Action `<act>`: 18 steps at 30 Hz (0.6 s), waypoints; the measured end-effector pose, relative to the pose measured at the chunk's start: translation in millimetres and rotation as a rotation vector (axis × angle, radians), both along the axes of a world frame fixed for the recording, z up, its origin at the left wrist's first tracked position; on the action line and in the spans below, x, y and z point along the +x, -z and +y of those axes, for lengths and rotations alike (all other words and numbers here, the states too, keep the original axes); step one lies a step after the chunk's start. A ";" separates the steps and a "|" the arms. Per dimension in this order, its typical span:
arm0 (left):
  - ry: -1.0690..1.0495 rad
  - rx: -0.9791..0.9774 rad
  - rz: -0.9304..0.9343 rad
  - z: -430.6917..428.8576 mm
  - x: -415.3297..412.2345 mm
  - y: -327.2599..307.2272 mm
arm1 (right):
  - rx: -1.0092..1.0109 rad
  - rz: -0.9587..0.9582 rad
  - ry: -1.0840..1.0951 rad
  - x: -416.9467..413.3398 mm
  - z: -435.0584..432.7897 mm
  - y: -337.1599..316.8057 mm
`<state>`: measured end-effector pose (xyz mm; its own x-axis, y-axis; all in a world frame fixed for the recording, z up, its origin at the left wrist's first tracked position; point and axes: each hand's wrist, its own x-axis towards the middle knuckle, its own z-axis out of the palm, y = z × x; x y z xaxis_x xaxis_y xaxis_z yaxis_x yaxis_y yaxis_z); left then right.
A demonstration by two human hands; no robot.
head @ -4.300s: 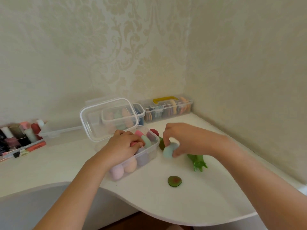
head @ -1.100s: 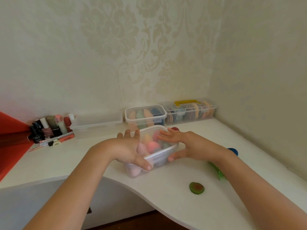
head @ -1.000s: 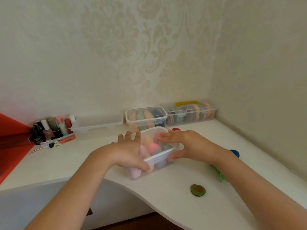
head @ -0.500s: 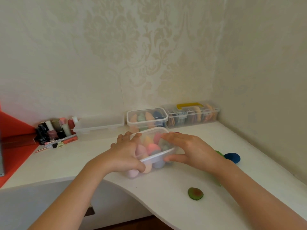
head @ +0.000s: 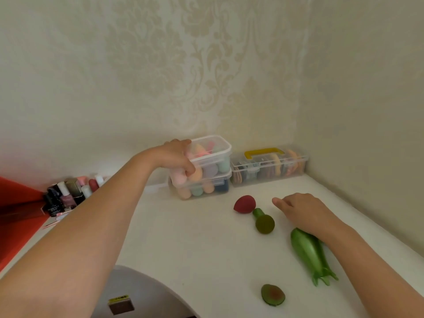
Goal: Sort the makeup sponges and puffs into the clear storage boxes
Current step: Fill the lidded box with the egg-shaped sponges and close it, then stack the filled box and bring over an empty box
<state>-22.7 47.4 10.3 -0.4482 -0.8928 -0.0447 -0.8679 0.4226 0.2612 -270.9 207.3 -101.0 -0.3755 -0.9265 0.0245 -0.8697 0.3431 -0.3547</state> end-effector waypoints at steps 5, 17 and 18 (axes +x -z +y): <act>0.076 0.076 -0.071 -33.9 0.3 1.9 | 0.015 0.057 -0.033 5.4 -6.2 -0.9; -0.020 -0.120 0.300 -23.5 29.9 34.7 | -0.025 0.077 -0.022 2.7 -7.6 -2.3; -0.062 -0.145 0.260 -21.4 42.1 38.0 | -0.063 0.079 -0.008 3.7 -5.9 -4.9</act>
<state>19.4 26.1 -27.7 -0.3719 -0.9078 0.1940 -0.8051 0.4195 0.4193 -267.2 201.4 -96.1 -0.3628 -0.9251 0.1120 -0.8984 0.3153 -0.3058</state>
